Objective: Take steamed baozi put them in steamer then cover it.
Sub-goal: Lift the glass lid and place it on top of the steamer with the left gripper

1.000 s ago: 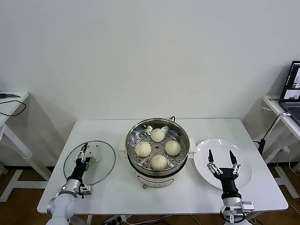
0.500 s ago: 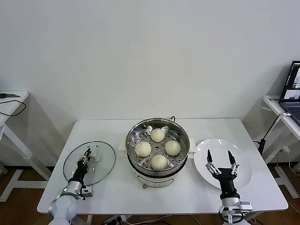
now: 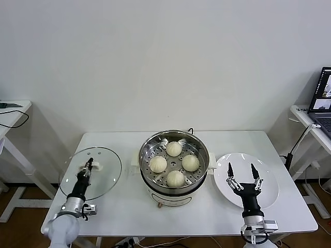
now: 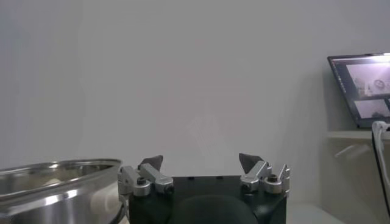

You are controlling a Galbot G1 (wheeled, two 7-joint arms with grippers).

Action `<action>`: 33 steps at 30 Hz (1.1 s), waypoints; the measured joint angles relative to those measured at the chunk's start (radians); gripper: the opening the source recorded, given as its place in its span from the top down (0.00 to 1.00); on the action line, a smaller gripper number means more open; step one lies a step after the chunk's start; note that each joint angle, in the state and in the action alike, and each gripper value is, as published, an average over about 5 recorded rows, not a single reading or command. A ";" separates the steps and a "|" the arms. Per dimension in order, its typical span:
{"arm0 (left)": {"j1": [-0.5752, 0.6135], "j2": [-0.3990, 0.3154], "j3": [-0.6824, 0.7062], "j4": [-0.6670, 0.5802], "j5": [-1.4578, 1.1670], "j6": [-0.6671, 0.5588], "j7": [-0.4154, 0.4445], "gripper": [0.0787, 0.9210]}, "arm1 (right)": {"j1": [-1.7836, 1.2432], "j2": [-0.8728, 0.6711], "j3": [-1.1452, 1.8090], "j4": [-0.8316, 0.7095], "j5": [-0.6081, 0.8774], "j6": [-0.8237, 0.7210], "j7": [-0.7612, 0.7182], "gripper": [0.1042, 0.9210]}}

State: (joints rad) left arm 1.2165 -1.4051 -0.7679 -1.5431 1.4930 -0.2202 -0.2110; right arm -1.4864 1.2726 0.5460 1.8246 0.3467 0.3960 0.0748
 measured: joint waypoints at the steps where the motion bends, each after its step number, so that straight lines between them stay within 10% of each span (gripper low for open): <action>1: 0.011 0.003 -0.003 -0.025 -0.006 0.006 0.006 0.87 | 0.000 -0.002 0.001 0.002 0.001 -0.001 0.000 0.12; 17: 0.222 0.134 0.104 -0.521 -0.198 0.310 0.242 0.87 | 0.014 -0.014 0.030 -0.009 0.025 -0.004 -0.007 0.12; 33: 0.055 0.236 0.508 -0.608 -0.167 0.615 0.396 0.87 | 0.004 0.012 0.072 -0.020 0.015 -0.001 -0.011 0.12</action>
State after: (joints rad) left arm 1.2720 -1.1696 -0.2597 -2.1507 1.3259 0.3944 0.1851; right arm -1.4829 1.2851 0.6179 1.8048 0.3622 0.3945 0.0639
